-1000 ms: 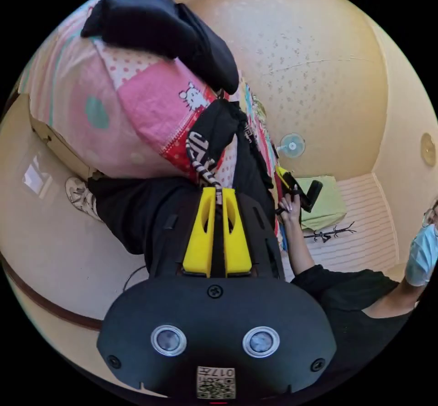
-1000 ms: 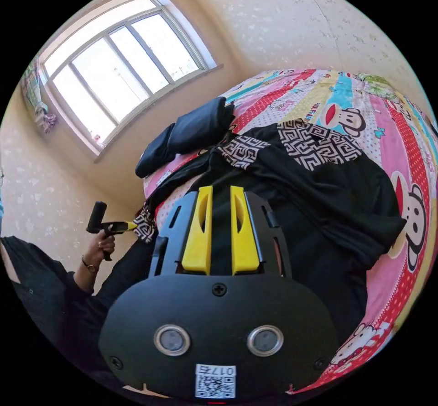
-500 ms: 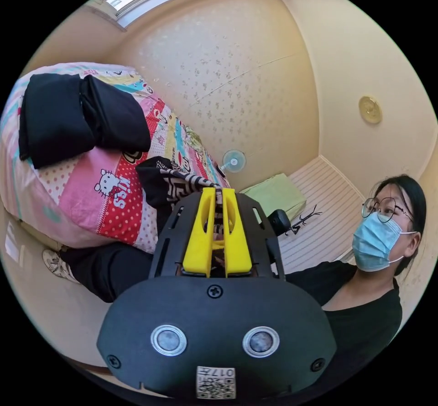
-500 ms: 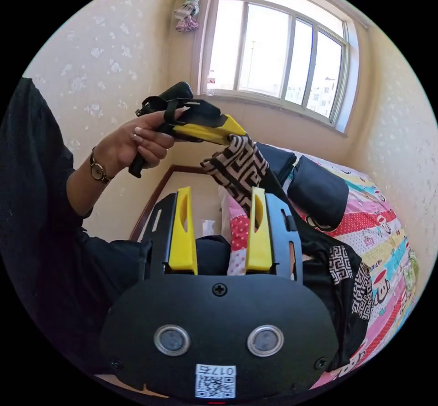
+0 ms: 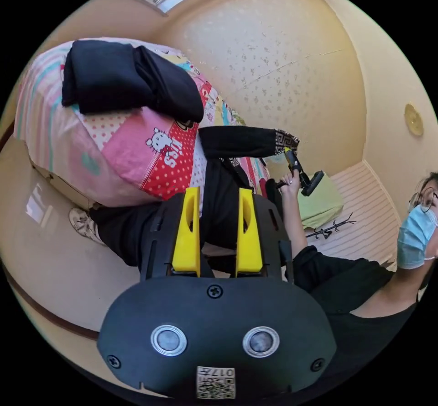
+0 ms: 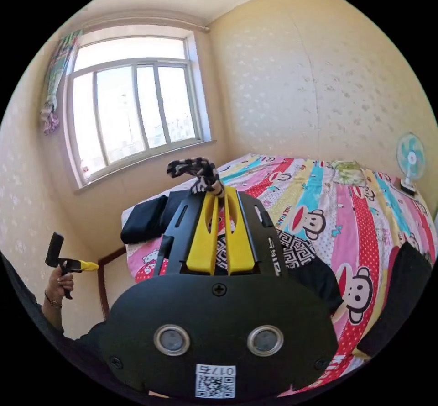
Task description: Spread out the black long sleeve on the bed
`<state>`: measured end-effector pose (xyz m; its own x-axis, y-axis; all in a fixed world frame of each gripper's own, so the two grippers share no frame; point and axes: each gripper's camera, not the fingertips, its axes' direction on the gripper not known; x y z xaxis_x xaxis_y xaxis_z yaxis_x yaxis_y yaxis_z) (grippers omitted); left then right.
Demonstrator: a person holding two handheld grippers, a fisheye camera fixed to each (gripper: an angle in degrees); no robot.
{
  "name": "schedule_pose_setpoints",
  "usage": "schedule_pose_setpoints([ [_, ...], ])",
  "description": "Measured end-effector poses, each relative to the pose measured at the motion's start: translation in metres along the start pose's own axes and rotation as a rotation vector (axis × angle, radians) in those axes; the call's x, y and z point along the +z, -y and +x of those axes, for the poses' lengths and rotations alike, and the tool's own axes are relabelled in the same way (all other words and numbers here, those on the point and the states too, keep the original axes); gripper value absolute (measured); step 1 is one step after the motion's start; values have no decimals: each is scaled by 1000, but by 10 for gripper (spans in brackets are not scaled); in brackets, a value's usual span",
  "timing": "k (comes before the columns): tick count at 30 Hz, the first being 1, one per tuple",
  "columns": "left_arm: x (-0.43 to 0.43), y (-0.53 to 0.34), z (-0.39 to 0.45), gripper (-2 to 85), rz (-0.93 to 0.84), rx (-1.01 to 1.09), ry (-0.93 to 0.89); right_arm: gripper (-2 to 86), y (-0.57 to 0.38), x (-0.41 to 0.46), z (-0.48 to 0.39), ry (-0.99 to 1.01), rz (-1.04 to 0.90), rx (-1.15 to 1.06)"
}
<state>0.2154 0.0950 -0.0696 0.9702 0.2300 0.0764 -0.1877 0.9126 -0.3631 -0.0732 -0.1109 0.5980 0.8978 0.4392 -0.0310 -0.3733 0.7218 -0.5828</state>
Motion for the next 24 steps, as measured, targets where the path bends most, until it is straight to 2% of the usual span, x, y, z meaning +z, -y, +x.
schedule_pose_setpoints([
  [2,44,-6,-7,132,-99,0,15,46,-41,0,72,-168,-94,128],
  [4,73,-9,-9,138,-165,11,52,64,-102,5,149,-294,-294,257],
  [7,113,-11,-7,150,-233,48,95,106,-173,-19,190,-236,-430,286],
  [13,181,-19,-1,164,-344,109,173,127,-287,-106,199,-152,-474,300],
  [19,253,-50,5,164,-547,157,355,133,-363,-132,187,-171,-601,245],
  [21,271,-56,-2,137,-620,142,403,124,-379,-128,188,-194,-613,244],
  [22,275,-57,-3,89,-644,147,393,107,-386,-125,190,-204,-627,257],
  [24,265,-57,0,46,-639,171,363,65,-393,-115,190,-164,-730,225],
])
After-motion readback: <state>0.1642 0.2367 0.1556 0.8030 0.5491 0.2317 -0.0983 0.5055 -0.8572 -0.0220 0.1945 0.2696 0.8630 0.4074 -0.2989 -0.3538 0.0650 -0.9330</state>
